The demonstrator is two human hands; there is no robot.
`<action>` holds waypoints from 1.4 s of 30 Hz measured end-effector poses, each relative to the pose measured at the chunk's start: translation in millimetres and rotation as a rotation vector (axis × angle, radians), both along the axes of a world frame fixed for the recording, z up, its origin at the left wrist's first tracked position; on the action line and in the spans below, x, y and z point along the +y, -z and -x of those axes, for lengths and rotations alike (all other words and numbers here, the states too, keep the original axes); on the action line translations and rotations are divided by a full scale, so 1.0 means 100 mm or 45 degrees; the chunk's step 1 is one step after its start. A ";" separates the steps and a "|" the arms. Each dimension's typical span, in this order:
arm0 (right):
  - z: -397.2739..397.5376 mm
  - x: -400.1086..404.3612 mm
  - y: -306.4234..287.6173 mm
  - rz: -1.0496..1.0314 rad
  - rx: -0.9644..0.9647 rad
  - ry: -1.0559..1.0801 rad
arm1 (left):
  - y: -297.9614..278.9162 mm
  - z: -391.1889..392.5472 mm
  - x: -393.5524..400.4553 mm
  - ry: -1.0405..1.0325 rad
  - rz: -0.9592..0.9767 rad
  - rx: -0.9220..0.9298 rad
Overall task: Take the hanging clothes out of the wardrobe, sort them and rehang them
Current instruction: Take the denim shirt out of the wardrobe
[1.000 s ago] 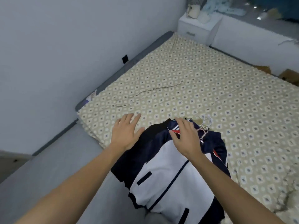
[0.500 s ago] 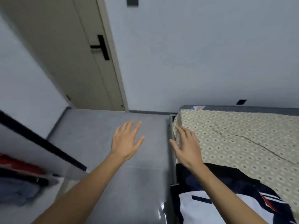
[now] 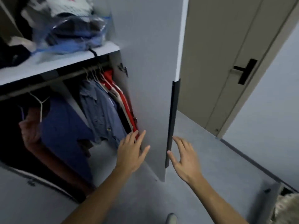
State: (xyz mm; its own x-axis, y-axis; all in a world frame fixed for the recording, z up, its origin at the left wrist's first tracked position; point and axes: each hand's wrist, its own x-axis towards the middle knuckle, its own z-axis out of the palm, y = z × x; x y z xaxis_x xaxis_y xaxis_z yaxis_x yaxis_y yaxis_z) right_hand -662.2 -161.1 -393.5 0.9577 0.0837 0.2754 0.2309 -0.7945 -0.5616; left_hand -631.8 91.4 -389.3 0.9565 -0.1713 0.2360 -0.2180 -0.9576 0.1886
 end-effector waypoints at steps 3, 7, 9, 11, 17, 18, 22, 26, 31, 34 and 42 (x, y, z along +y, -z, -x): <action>-0.49 0.41 0.03 0.004 0.006 -0.163 | -0.03 -0.16 0.50 -0.177 -0.005 -0.002; -1.02 0.92 0.04 -0.015 0.016 -0.386 | -0.07 -0.29 0.97 -0.391 -0.011 0.015; -1.25 1.17 -0.02 -0.051 0.029 -0.509 | -0.09 -0.35 1.17 -0.482 -0.010 -0.016; -1.48 1.40 -0.06 -0.046 0.006 -0.611 | -0.11 -0.43 1.32 -0.565 -0.011 -0.020; -2.11 1.95 -0.14 -0.030 0.023 -0.730 | -0.06 -0.66 1.67 -0.684 0.055 -0.016; -2.21 2.03 -0.14 -0.028 0.021 -0.733 | -0.05 -0.73 1.73 -0.694 0.070 -0.020; -2.64 2.33 -0.17 0.000 -0.003 -0.707 | 0.01 -1.16 2.05 -0.682 0.119 -0.016; -3.02 2.70 -0.20 0.065 -0.023 -0.630 | 0.04 -1.72 2.43 -0.632 0.136 -0.010; -3.44 3.19 -0.24 0.141 -0.020 -0.514 | -0.01 -2.44 2.89 -0.540 0.130 0.052; -3.67 3.54 -0.25 0.176 -0.029 -0.459 | -0.03 -2.85 3.15 -0.492 0.082 0.106; -4.07 3.97 0.00 0.348 -0.045 -0.291 | -0.09 -3.59 3.44 -0.424 0.117 0.110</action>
State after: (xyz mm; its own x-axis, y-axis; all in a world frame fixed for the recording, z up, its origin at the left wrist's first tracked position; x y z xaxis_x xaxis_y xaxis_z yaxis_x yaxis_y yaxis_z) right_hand -255.0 235.7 -393.9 0.8961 0.3697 0.2457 0.4354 -0.8399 -0.3239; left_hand -272.6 435.1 -380.1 0.9734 0.1712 0.1519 0.1236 -0.9517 0.2811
